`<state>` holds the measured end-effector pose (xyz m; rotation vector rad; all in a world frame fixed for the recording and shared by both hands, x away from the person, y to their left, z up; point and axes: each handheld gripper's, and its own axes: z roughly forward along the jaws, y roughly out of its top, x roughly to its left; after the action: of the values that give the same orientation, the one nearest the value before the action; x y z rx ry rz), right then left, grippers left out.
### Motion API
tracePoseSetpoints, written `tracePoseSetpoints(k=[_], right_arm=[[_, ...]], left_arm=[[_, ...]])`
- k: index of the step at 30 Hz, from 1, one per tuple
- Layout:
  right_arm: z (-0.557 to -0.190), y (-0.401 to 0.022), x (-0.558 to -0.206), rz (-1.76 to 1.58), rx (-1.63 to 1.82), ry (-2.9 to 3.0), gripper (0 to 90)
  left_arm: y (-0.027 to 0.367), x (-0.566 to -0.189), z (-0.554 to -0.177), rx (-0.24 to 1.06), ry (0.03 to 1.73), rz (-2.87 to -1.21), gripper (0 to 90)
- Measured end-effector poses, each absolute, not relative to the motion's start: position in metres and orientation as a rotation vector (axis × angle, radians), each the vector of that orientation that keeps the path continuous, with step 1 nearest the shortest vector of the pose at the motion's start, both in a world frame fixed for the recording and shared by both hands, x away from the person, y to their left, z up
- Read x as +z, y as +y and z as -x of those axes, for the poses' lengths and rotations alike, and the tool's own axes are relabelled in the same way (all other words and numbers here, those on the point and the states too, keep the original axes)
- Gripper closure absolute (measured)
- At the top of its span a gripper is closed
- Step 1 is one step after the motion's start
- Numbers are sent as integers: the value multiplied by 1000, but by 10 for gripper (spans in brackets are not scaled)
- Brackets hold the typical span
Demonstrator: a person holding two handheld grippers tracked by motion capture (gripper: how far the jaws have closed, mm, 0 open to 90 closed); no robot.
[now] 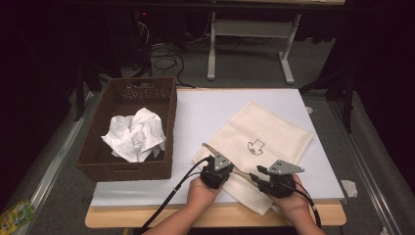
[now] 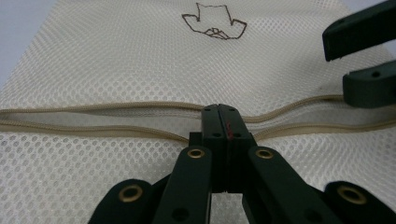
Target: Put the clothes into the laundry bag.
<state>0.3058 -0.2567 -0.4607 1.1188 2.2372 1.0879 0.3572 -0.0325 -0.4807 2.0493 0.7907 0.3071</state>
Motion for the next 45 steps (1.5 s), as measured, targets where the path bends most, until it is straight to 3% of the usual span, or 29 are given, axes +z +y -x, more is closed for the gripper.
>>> tracePoseSetpoints(k=[6, 9, 11, 13, 18, 26, 33, 45], right_arm=[[-311, -252, -470, -1095, 1017, 2304, 585], [-312, -250, -473, -1086, 990, 2317, 673], [-312, -251, -471, -1086, 997, 2317, 815], [-312, -253, -467, -1085, 1016, 2302, 840], [-311, -258, -460, -1102, 1051, 2251, 849], [-304, -260, -452, -1071, 1102, 2190, 846], [-304, -259, -457, -1073, 1090, 2218, 834], [-314, -253, -472, -1115, 983, 2254, 704]], left_arm=[[-32, -481, -358, 292, 792, -2050, 900], [-27, -479, -357, 291, 797, -2005, 888], [-23, -474, -352, 290, 795, -1981, 861], [-20, -469, -346, 276, 782, -1968, 832], [-19, -462, -333, 275, 733, -1980, 810], [-36, -484, -354, 201, 847, -2096, 843], [-35, -484, -356, 171, 852, -2081, 844], [-34, -485, -355, 166, 834, -2075, 822]])
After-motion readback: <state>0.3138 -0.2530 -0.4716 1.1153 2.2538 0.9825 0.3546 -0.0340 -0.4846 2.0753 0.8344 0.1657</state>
